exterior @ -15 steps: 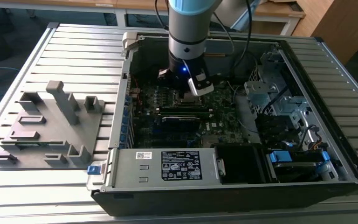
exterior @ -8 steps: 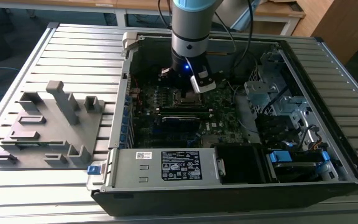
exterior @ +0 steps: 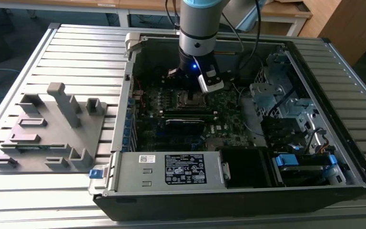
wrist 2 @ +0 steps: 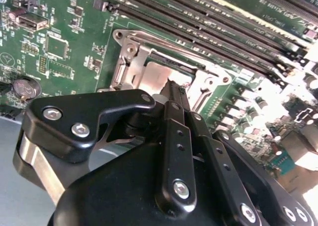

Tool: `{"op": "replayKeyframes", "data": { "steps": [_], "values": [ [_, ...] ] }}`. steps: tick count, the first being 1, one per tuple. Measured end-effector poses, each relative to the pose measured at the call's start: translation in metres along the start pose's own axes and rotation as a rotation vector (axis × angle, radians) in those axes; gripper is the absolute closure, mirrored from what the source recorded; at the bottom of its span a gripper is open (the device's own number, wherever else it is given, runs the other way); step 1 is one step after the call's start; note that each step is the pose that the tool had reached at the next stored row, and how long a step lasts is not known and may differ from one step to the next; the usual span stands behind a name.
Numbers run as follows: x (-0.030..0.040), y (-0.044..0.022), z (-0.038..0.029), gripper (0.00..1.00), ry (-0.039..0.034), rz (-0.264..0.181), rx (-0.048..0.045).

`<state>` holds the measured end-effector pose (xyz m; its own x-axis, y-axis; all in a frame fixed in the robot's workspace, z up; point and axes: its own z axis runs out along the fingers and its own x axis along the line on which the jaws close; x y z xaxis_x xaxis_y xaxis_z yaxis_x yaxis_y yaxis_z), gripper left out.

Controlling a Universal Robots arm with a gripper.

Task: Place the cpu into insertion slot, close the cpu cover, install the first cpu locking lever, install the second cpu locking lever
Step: 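Install the second cpu locking lever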

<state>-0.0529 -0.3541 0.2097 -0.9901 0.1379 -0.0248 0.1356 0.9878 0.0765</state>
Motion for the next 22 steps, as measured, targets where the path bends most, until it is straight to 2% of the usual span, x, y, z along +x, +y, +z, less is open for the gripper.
{"op": "replayKeyframes", "data": {
  "steps": [6,22],
  "values": [
    [-0.0043,0.005,0.0008,0.9,-0.0005,0.0,0.003],
    [-0.0052,0.0053,-0.0006,0.9,-0.0005,0.0,0.0035]
  ]
}}
